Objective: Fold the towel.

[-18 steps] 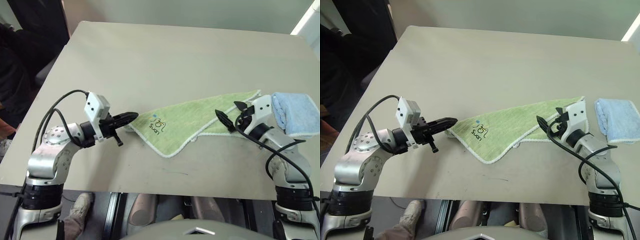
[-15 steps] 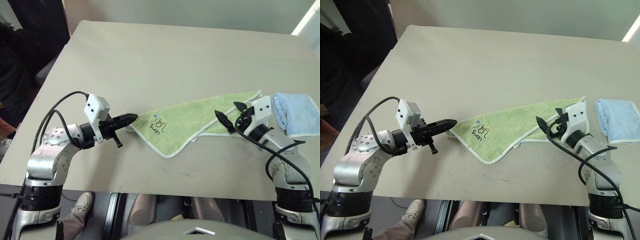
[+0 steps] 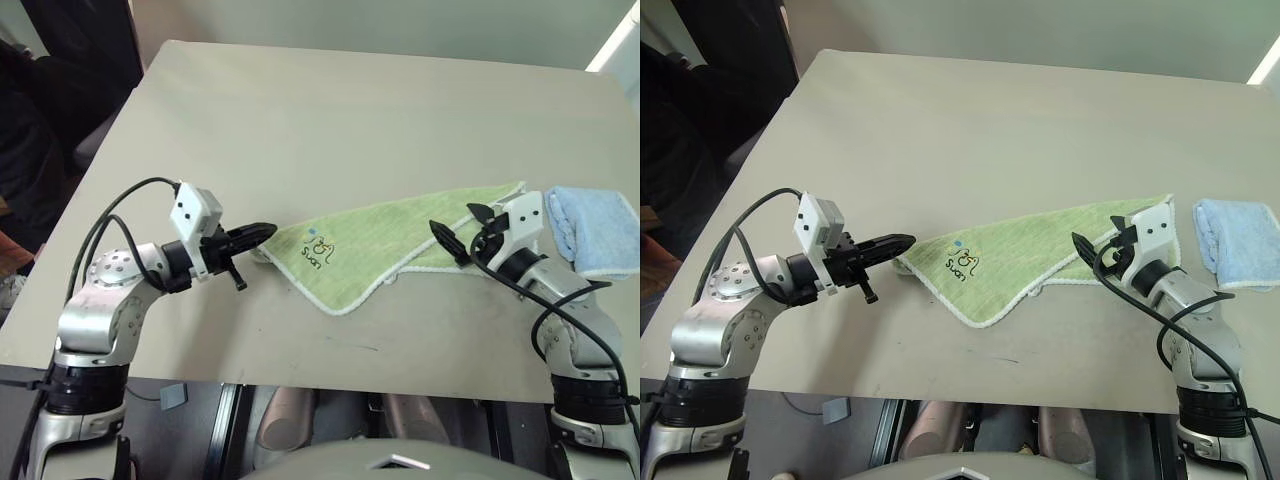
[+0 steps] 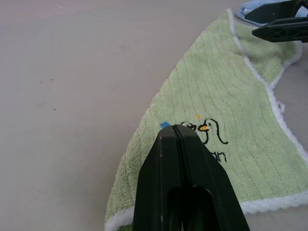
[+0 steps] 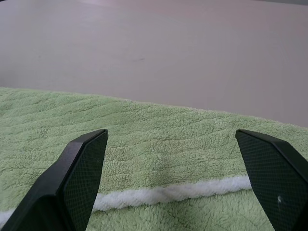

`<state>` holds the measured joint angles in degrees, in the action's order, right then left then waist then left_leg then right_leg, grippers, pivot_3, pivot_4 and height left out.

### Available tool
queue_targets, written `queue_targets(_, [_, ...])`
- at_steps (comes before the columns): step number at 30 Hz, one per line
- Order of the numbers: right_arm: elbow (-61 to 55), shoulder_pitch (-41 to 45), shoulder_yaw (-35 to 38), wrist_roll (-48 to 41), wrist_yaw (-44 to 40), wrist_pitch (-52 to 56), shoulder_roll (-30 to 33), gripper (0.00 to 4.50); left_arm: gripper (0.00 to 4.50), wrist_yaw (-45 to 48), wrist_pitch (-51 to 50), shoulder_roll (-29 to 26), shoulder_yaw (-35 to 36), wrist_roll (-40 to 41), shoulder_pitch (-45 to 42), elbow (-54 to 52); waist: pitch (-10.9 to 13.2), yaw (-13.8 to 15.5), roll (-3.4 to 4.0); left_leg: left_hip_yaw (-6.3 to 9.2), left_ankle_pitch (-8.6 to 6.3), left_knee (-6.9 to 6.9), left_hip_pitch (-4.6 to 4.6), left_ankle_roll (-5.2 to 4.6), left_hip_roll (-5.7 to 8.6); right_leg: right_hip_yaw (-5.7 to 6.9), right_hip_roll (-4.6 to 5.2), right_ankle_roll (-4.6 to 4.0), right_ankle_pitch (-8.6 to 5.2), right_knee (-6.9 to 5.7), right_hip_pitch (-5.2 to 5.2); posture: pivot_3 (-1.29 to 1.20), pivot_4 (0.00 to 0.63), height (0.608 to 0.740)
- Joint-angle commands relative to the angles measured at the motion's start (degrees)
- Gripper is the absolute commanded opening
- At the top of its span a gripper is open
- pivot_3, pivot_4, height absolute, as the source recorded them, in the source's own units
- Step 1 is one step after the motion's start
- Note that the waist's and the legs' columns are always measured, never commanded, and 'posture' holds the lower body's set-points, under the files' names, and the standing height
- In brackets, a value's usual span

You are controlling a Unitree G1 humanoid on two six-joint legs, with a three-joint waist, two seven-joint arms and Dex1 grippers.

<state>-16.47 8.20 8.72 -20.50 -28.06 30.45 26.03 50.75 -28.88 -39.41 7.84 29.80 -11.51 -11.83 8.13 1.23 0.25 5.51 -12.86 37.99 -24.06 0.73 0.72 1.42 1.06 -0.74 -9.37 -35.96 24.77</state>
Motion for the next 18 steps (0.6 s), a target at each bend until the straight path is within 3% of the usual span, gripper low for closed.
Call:
queue_targets(1, [-1.50, 1.15, 1.21, -0.43, 0.16, -1.36, 0.40, 4.48, 0.00, -0.69, 0.79, 0.37, 0.23, -0.05, -1.22, -1.47, 0.00, 0.00, 0.00, 0.00, 0.00, 0.00, 0.00, 0.00, 0.00, 0.00, 0.00, 0.00, 0.00, 0.00, 0.00, 0.00, 0.150, 0.735])
queue_targets(14, [3.92, 4.70, 0.54, 0.38, -0.97, -4.53, 0.80, 4.48, 0.00, 2.23, 1.53, -1.67, -1.77, -1.45, -1.35, -2.12, 0.00, 0.01, 0.00, 0.01, -0.03, -0.04, -0.01, 0.01, 0.00, 0.00, 0.00, -0.30, 0.16, 0.01, 0.01, 0.00, 0.150, 0.735])
queue_targets(18, [2.90, 4.46, -0.33, 0.59, -0.01, -4.15, -0.03, 4.50, 0.18, 8.03, 1.39, -3.92, -4.63, -0.81, -2.59, -2.94, 0.00, 0.01, 0.00, 0.01, -0.03, -0.04, -0.01, 0.01, 0.00, 0.00, 0.00, -0.30, 0.16, 0.01, 0.02, 0.00, 0.150, 0.735])
